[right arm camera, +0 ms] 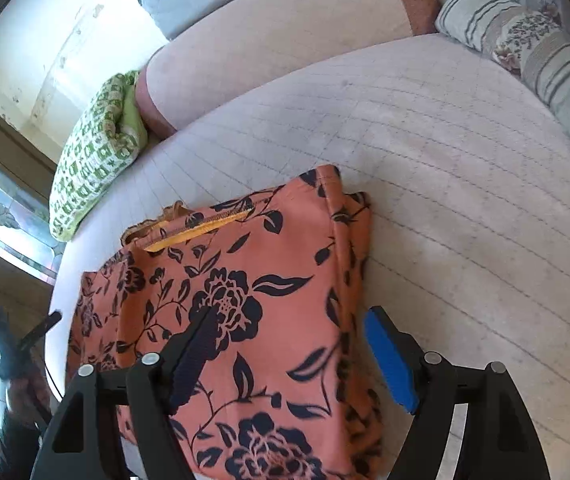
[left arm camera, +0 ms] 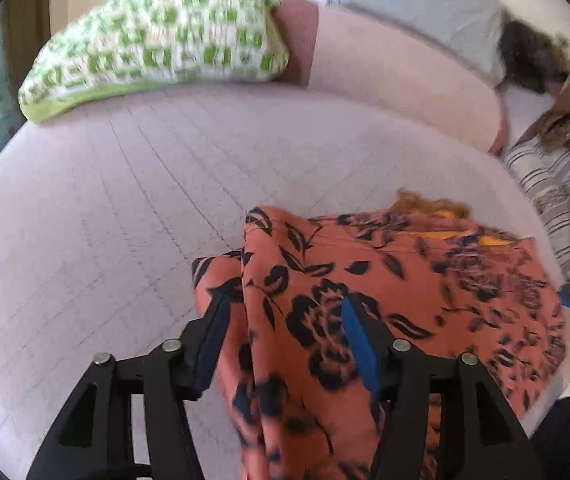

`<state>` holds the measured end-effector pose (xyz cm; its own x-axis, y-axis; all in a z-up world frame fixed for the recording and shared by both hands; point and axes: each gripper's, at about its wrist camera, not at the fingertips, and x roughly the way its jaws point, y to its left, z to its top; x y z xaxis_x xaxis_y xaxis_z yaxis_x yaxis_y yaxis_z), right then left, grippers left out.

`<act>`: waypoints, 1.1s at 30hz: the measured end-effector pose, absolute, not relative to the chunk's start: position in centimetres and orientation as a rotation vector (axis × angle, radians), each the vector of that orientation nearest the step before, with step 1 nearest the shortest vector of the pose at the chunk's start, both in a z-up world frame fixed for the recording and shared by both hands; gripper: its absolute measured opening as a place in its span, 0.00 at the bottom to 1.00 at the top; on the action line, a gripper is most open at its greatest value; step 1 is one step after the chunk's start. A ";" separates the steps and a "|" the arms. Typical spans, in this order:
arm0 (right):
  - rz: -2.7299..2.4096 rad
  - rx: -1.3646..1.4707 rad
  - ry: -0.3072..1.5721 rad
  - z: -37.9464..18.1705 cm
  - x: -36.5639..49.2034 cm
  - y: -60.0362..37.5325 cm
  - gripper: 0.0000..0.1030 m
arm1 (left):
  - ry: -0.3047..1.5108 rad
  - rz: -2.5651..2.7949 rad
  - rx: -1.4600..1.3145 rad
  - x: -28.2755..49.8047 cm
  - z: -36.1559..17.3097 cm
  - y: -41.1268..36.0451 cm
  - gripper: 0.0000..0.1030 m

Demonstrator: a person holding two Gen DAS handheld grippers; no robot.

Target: Fold small clothes

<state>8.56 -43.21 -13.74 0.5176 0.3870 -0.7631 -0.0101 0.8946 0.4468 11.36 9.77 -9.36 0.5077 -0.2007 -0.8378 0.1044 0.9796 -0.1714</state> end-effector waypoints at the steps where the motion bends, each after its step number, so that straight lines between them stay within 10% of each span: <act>1: 0.248 0.412 1.000 -13.9 8.7 -42.8 0.76 | 1.033 -0.177 -0.087 11.7 -9.3 9.4 0.54; 5: 0.236 0.416 1.000 -14.6 9.4 -42.5 0.77 | 1.074 -0.162 -0.086 12.9 -10.2 9.3 0.07; 13: 0.175 0.319 0.989 -15.4 12.9 -41.9 0.75 | 1.011 -0.173 -0.116 12.0 -9.5 9.6 0.05; 17: 0.148 0.269 1.024 -15.4 14.1 -41.1 0.20 | 0.992 -0.154 -0.142 11.1 -9.0 9.9 0.04; 23: 0.120 0.243 0.933 -12.2 12.2 -41.7 0.11 | 0.876 -0.095 -0.218 6.8 -6.4 11.9 0.04; 28: 0.127 0.400 1.016 -16.8 13.9 -44.0 0.20 | 1.008 -0.060 -0.194 9.6 -11.6 11.9 0.11; 30: 0.134 0.400 0.964 -15.1 12.4 -44.3 0.36 | 0.970 -0.070 -0.235 9.1 -10.1 12.5 0.28; 32: 0.120 0.351 0.931 -13.8 10.8 -44.2 0.81 | 0.929 -0.047 -0.293 8.0 -8.7 13.4 0.52; 33: 0.113 0.327 0.909 -13.1 9.8 -44.2 0.81 | 0.917 -0.049 -0.321 7.3 -8.2 13.7 0.52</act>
